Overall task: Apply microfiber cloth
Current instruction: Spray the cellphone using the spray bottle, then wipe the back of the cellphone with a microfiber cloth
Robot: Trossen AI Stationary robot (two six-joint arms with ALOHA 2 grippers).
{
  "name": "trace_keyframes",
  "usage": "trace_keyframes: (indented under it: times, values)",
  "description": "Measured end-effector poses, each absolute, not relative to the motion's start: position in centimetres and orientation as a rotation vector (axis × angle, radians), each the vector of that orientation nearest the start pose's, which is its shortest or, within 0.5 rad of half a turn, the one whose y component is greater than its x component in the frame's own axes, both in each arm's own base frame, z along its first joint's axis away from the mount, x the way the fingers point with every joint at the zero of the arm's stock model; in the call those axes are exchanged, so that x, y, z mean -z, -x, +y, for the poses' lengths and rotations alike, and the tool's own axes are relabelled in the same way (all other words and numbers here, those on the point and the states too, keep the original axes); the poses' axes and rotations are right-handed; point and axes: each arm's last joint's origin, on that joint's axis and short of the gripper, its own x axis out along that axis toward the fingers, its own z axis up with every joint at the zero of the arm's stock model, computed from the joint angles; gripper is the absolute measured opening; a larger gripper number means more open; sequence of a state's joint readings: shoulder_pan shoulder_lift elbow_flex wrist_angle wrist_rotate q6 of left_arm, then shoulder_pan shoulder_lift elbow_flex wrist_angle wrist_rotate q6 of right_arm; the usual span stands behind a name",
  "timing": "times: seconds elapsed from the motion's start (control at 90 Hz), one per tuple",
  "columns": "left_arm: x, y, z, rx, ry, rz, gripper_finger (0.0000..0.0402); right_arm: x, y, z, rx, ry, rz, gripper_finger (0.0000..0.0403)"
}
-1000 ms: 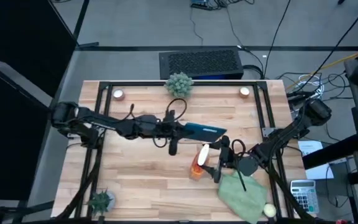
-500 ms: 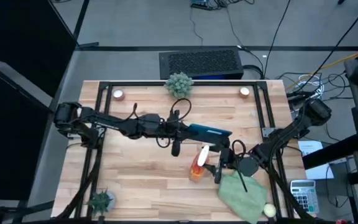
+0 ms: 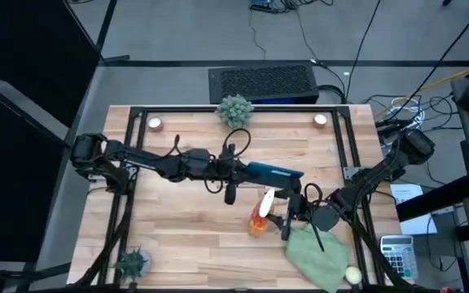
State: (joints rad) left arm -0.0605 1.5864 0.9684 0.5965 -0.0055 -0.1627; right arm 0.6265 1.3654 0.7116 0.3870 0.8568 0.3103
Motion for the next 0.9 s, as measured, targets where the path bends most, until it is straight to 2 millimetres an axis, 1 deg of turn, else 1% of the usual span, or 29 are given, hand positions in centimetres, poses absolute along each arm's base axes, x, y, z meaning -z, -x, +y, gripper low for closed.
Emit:
trace_keyframes:
  times: [0.111,0.167,0.222,0.311,0.489,0.589,0.7,0.789,0.9]
  values:
    - [-27.7,-35.0,-2.1,0.050,0.129,0.039,0.0009,-24.5,-23.3,14.4,0.239,-0.096,0.169,0.0328]
    - [-27.9,-34.5,-2.0,0.038,0.119,0.070,0.0009,-24.9,-22.8,14.2,0.237,-0.077,0.181,0.0336]
    - [-28.5,-34.2,-2.0,0.035,0.118,0.065,0.0009,-25.1,-22.3,14.0,0.236,-0.070,0.198,0.0341]
    - [-29.3,-33.0,-1.8,0.010,0.095,0.106,0.0009,-25.3,-21.7,13.6,0.235,-0.056,0.226,0.0345]
    - [-30.6,-30.1,-1.4,-0.118,0.062,0.228,0.0009,-25.6,-20.9,13.1,0.229,-0.058,0.266,0.0345]
    - [-31.3,-28.3,-1.3,-0.178,0.067,0.289,0.0009,-25.8,-20.4,12.9,0.207,-0.079,0.278,0.0345]
    - [-31.5,-26.6,-1.2,-0.203,0.120,0.360,0.0009,-25.9,-19.8,12.5,0.183,-0.121,0.320,0.0345]
    - [-31.3,-25.8,-1.4,-0.209,0.149,0.419,0.0009,-25.4,-19.3,12.3,0.152,-0.186,0.393,0.0345]
    - [-30.8,-25.0,-1.9,-0.207,0.159,0.497,0.0009,-24.6,-18.6,12.1,0.125,-0.294,0.527,0.0345]
